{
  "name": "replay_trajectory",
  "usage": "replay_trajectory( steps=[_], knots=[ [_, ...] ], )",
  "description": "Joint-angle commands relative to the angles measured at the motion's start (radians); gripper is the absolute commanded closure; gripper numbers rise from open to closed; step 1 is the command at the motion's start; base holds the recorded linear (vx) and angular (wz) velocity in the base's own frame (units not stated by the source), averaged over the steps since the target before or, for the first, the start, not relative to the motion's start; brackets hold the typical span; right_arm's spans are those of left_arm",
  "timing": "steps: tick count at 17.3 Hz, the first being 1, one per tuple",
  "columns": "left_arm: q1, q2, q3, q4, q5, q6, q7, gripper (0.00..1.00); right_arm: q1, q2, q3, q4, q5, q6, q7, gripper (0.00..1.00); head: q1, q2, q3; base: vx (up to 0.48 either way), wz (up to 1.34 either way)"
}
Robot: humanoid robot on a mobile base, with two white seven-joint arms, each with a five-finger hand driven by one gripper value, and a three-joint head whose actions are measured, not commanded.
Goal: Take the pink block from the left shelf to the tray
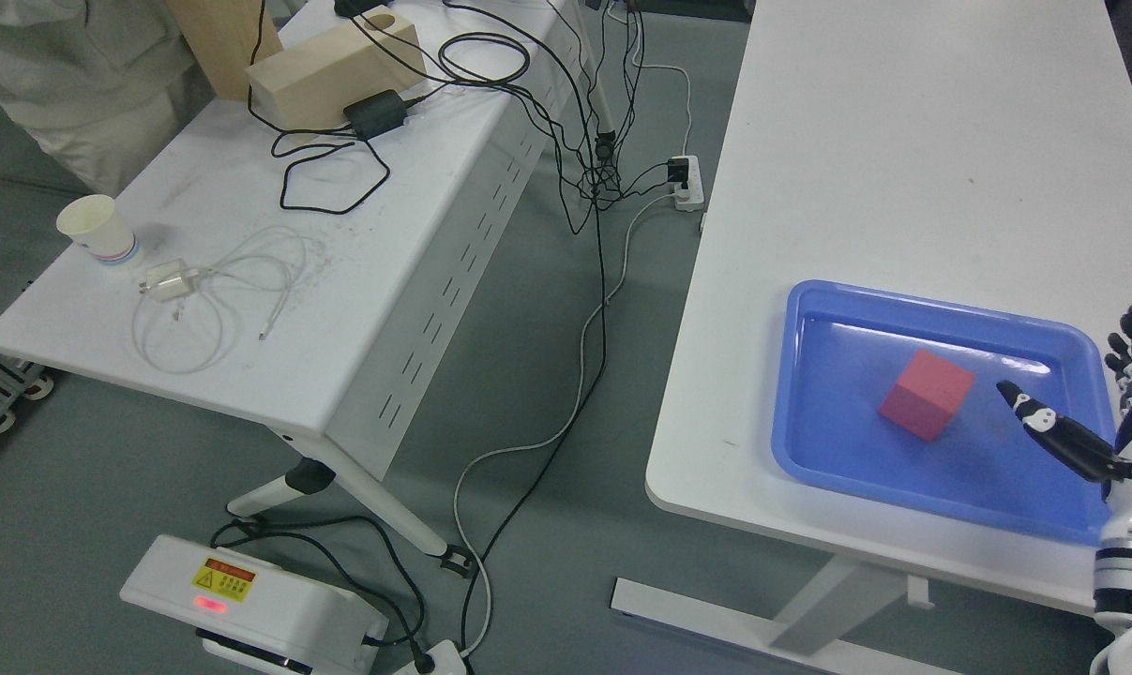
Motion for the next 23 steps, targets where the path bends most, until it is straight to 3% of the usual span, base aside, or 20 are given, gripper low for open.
replay_trajectory(
  steps=[1,6,10,12,15,23],
  knots=[
    [-0.031,0.017,0.0,-0.017,-0.002,0.001,0.0,0.0,-0.023,0.034,-0.007,0.0,-0.096,-0.002,0.012,0.0,0.0,0.0,0.0,-0.133,0.0],
    [-0.031,0.017,0.0,-0.017,-0.002,0.001,0.0,0.0,-0.024,0.034,0.042,0.002,-0.096,-0.003,-0.167,0.01,0.0,0.0,0.0,-0.144,0.05],
    [-0.031,0.017,0.0,-0.017,-0.002,0.001,0.0,0.0,-0.021,0.034,0.056,0.012,-0.095,-0.029,-0.181,0.0,0.0,0.0,0.0,-0.095,-0.06],
    [-0.031,0.017,0.0,-0.017,-0.002,0.001,0.0,0.0,-0.033,0.034,0.059,0.078,-0.092,-0.052,-0.145,0.0,0.0,0.0,0.0,-0.062,-0.31],
    [-0.031,0.017,0.0,-0.017,-0.002,0.001,0.0,0.0,-0.03,0.034,0.054,0.123,-0.098,-0.046,0.027,0.0,0.0,0.0,0.0,-0.075,-0.37],
    [-0.031,0.017,0.0,-0.017,-0.002,0.001,0.0,0.0,-0.027,0.034,0.068,0.126,-0.095,-0.043,0.084,0.0,0.0,0.0,0.0,-0.139,-0.27]
  ],
)
